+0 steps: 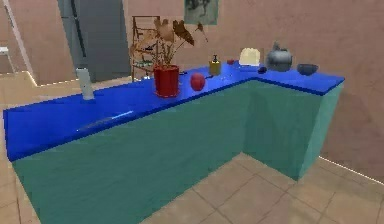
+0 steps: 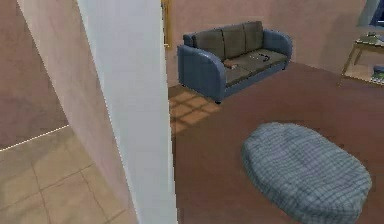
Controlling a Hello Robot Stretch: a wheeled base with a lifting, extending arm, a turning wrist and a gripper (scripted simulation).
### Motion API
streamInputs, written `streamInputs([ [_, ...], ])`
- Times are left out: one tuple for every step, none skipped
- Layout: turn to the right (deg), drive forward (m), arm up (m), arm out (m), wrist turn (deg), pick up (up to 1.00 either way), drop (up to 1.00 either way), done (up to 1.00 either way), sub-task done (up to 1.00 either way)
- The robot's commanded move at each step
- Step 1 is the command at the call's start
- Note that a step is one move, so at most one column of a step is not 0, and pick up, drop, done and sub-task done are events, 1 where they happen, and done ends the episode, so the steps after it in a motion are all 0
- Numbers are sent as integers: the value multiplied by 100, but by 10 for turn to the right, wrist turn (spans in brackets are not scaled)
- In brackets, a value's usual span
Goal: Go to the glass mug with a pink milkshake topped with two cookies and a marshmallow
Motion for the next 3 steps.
streamInputs([
  [-450, 0, 0, 0, 0, 0, 0, 0, 0],
  [-420, 0, 0, 0, 0, 0, 0, 0, 0],
  [0, 90, 0, 0, 0, 0, 0, 0, 0],
])
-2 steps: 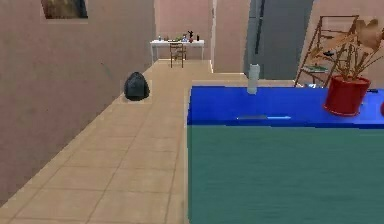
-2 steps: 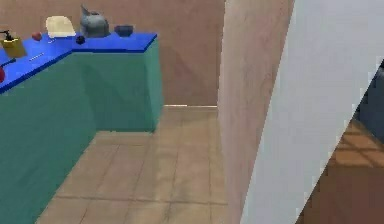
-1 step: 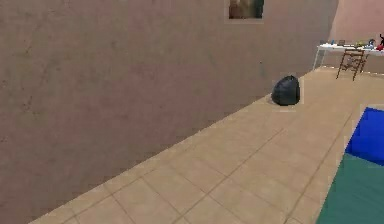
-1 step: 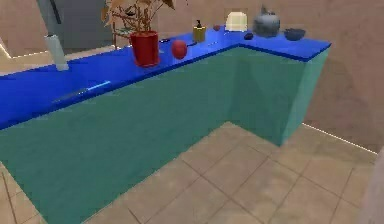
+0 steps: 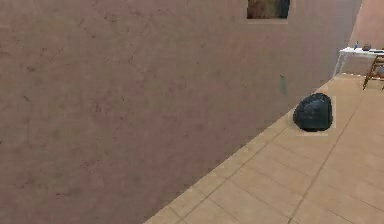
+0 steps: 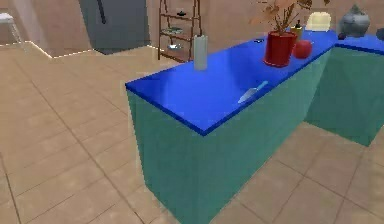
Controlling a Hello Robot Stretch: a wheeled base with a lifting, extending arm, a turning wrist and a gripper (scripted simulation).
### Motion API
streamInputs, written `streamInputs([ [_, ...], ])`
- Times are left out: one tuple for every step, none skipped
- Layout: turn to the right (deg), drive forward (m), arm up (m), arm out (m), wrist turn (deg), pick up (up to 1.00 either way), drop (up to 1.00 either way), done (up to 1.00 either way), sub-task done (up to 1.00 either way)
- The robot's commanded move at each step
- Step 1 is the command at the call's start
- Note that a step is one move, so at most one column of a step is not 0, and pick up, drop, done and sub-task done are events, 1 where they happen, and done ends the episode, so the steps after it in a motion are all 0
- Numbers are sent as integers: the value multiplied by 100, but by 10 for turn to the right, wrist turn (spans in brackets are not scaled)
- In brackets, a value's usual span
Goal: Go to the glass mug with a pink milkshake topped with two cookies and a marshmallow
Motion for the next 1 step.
streamInputs([
  [-420, 0, 0, 0, 0, 0, 0, 0, 0],
])
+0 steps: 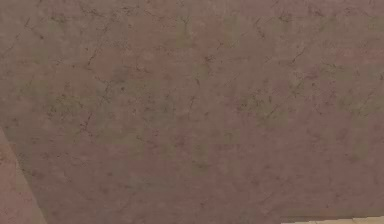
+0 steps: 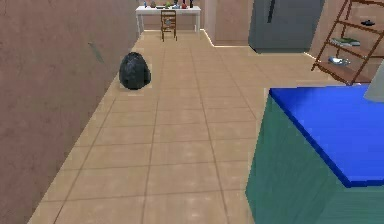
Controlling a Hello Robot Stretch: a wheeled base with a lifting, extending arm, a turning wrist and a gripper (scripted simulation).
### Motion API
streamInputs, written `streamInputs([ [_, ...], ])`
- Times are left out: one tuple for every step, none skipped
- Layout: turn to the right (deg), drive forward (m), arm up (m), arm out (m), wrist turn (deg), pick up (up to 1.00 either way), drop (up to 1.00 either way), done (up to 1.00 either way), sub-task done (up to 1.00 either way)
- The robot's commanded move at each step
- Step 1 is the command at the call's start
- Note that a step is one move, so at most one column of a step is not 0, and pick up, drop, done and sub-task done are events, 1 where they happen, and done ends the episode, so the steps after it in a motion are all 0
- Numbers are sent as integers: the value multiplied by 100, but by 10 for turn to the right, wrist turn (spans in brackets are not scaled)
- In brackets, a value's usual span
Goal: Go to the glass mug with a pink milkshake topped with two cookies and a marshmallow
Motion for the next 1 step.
streamInputs([
  [0, 5, 0, 0, 0, 0, 0, 0, 0],
])
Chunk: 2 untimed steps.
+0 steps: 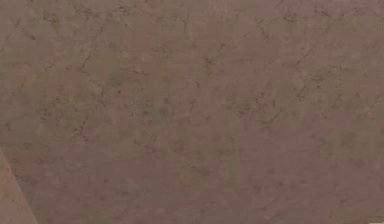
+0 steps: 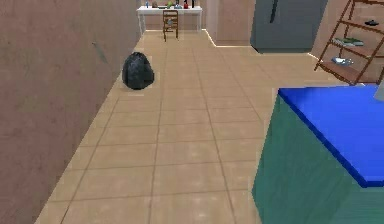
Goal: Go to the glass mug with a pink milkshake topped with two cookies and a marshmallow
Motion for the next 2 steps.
streamInputs([
  [450, 0, 0, 0, 0, 0, 0, 0, 0],
  [330, 0, 0, 0, 0, 0, 0, 0, 0],
])
